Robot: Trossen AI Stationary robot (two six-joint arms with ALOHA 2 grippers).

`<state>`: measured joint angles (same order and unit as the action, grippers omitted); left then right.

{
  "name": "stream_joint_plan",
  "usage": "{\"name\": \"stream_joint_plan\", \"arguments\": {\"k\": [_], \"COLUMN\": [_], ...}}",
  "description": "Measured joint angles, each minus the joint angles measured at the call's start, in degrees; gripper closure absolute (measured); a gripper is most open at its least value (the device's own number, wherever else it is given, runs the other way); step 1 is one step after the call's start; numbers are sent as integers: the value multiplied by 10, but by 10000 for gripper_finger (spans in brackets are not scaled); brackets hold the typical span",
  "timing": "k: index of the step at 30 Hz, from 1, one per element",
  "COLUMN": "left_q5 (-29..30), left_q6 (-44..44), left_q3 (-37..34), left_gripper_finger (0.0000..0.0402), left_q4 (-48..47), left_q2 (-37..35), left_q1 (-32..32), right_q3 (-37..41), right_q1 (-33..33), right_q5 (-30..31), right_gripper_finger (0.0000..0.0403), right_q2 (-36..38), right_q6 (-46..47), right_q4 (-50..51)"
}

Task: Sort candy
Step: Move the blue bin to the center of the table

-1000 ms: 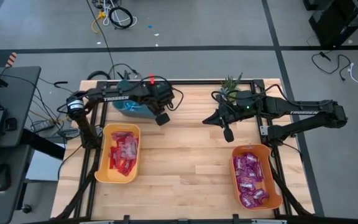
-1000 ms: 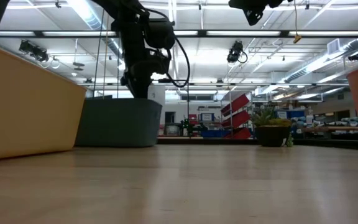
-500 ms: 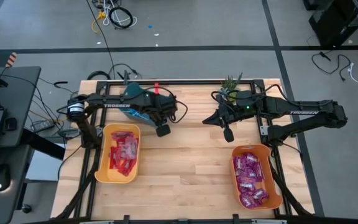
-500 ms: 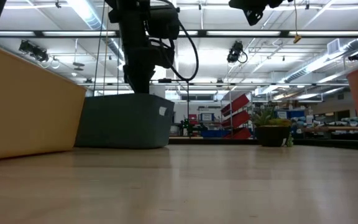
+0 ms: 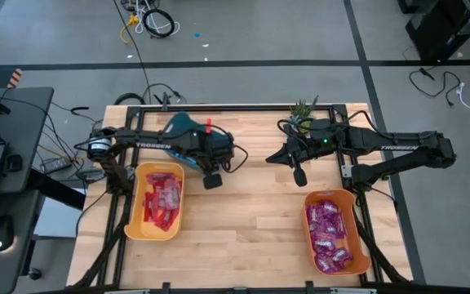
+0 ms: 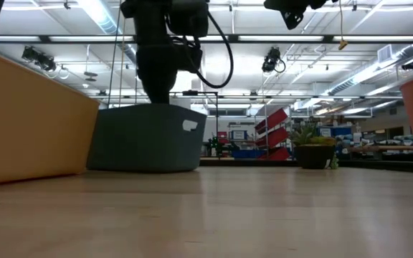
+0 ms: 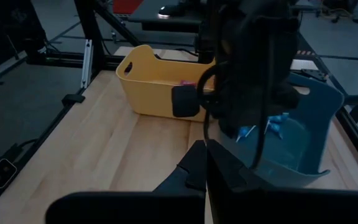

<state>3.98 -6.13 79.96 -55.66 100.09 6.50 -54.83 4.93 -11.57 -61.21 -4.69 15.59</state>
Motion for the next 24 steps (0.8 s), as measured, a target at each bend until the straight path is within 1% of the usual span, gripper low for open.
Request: {"name": "stream_joint_plan", "arguments": {"k": [5,12,20,24], "left_q5": [3,11,11,11], "left_q6": [26,75,82,74], "left_q3": [0,0,0,0], "left_gripper_finger": [402,402,402,402], "left_q4": [4,39,97,100], "left_q2": [0,0,0,0], "left_q1": [-17,-35,-36,-36], "right_q3": [0,0,0,0], "right_q1": [0,0,0,0], "right_q5": [0,0,0,0], "right_gripper_finger": [403,403,403,403], "right_q2": [0,0,0,0], "right_q6": [0,0,0,0], "right_q4": [0,0,0,5]}}
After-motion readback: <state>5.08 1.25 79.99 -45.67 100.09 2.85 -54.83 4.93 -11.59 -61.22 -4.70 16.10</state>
